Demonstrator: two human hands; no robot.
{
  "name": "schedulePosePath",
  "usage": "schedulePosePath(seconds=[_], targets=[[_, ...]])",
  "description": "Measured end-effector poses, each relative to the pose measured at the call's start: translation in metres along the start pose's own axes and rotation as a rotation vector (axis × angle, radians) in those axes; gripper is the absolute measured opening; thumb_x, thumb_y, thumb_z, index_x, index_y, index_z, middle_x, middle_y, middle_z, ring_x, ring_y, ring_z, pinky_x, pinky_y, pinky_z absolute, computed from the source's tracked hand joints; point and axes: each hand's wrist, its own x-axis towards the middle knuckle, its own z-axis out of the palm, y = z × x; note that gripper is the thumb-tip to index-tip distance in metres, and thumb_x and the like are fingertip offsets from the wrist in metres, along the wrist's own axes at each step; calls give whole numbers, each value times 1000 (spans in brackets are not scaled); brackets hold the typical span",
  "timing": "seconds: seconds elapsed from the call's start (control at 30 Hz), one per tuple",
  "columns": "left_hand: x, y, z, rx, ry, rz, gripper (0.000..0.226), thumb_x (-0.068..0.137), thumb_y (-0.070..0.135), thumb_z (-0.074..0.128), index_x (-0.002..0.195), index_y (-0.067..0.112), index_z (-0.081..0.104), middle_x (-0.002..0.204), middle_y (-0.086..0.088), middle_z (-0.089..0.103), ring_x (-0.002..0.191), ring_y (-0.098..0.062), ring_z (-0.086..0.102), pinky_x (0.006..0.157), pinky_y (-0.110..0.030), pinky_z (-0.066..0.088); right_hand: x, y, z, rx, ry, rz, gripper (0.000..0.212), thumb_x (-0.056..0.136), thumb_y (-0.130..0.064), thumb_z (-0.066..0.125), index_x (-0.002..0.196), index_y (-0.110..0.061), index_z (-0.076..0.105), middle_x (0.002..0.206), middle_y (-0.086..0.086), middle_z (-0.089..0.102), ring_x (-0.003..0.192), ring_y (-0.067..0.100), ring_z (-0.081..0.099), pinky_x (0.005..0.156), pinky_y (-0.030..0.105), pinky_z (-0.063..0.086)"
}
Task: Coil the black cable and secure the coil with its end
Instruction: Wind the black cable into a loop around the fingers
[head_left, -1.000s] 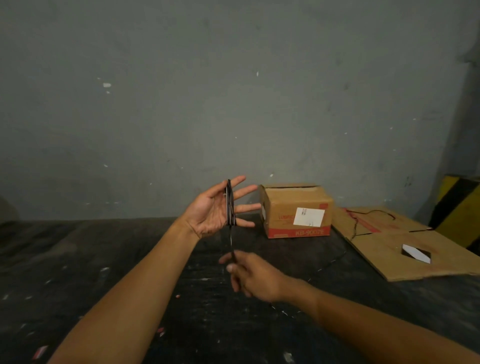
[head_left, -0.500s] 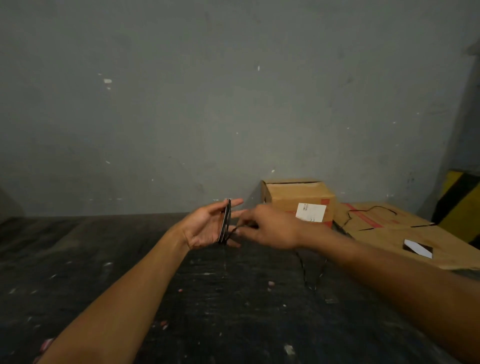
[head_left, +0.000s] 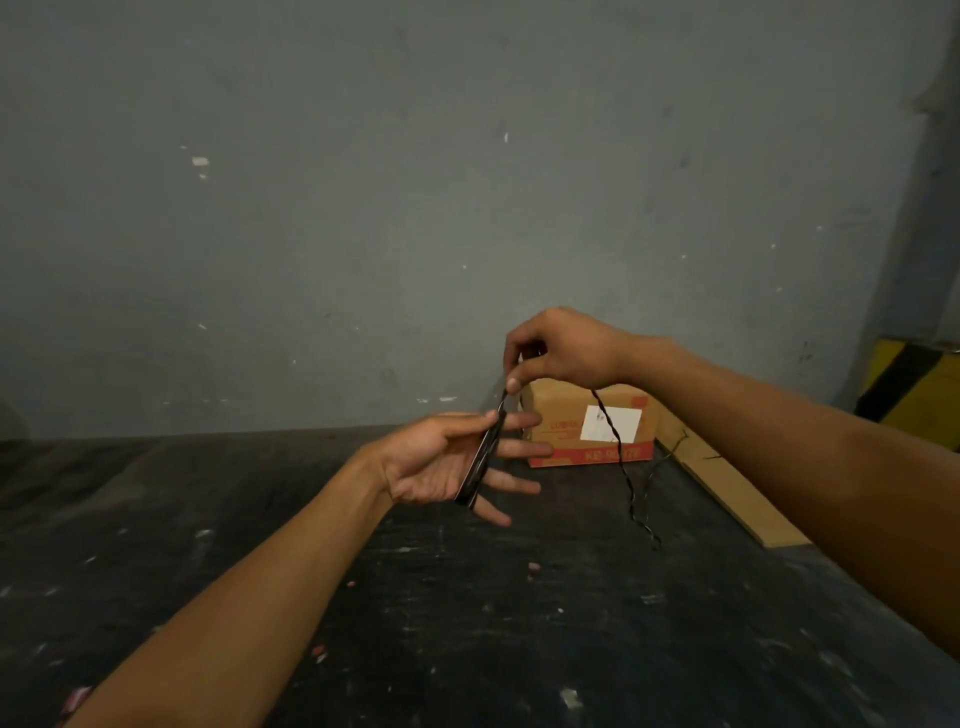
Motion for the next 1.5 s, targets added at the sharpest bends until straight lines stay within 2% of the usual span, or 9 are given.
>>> schedulePosePath(seconds=[0.2, 0.33, 0.43, 0.53, 0.6, 0.7, 0.87, 1.3, 1.5], targets=[[-6, 7, 11, -18, -121, 65, 53, 96, 36, 45, 146, 22, 40, 153, -12, 38, 137, -47, 33, 101, -71, 26, -11, 27, 20, 418, 75, 85, 6, 88, -17, 66, 90, -14, 71, 80, 4, 65, 67, 6, 55, 60, 17, 46], [-5, 11, 21, -39, -205, 122, 54, 98, 35, 42, 149, 21, 33, 153, -13, 37, 138, -48, 27, 100, -72, 24, -19, 42, 57, 686, 167, 184, 16, 95, -15, 56, 87, -15, 70, 77, 9, 60, 68, 14, 54, 64, 29, 45], [-5, 16, 27, -30, -265, 181, 55, 99, 34, 41, 151, 19, 28, 154, -14, 34, 138, -49, 22, 100, -73, 22, -28, 51, 86, 826, 220, 277, 28, 96, -23, 53, 104, 0, 67, 90, 18, 63, 75, 20, 60, 70, 34, 49], [-4, 25, 29, -28, -255, 217, 53, 99, 34, 32, 150, 18, 29, 153, -15, 35, 138, -49, 22, 100, -73, 23, -37, 53, 116, 986, 215, 302, 34, 96, -32, 53, 115, -6, 65, 111, 22, 65, 98, 33, 62, 85, 45, 50], [-3, 31, 30, -22, -223, 237, 53, 99, 35, 31, 149, 18, 32, 153, -15, 37, 137, -50, 25, 99, -73, 24, -38, 51, 133, 1103, 219, 340, 33, 97, -29, 52, 117, -5, 63, 112, 33, 58, 95, 39, 58, 83, 48, 49], [-2, 41, 30, -5, -190, 278, 53, 98, 36, 33, 148, 18, 33, 153, -14, 37, 135, -50, 31, 99, -73, 24, -40, 43, 150, 1189, 187, 387, 30, 96, -31, 53, 109, -7, 66, 88, 13, 56, 74, 17, 53, 67, 31, 48], [-4, 61, 29, 8, -119, 337, 53, 98, 36, 32, 148, 18, 33, 152, -14, 39, 134, -50, 34, 99, -73, 27, -47, 28, 174, 1083, 71, 361, 31, 98, -38, 47, 99, -19, 71, 68, -5, 54, 63, 8, 51, 59, 21, 46], [-5, 61, -7, -60, 161, 360, 51, 98, 38, 34, 145, 20, 38, 146, -12, 48, 128, -48, 46, 95, -72, 38, -56, -29, 140, 871, -89, 90, 34, 96, -45, 49, 95, -19, 72, 58, -11, 46, 54, 4, 42, 53, 16, 38], [-12, 40, -29, -48, 266, 260, 49, 98, 36, 34, 144, 21, 41, 146, -12, 48, 124, -45, 51, 96, -68, 36, -53, -41, 85, 389, -68, 2, 24, 94, -38, 54, 94, -19, 69, 67, -9, 57, 54, -3, 48, 50, 9, 36]])
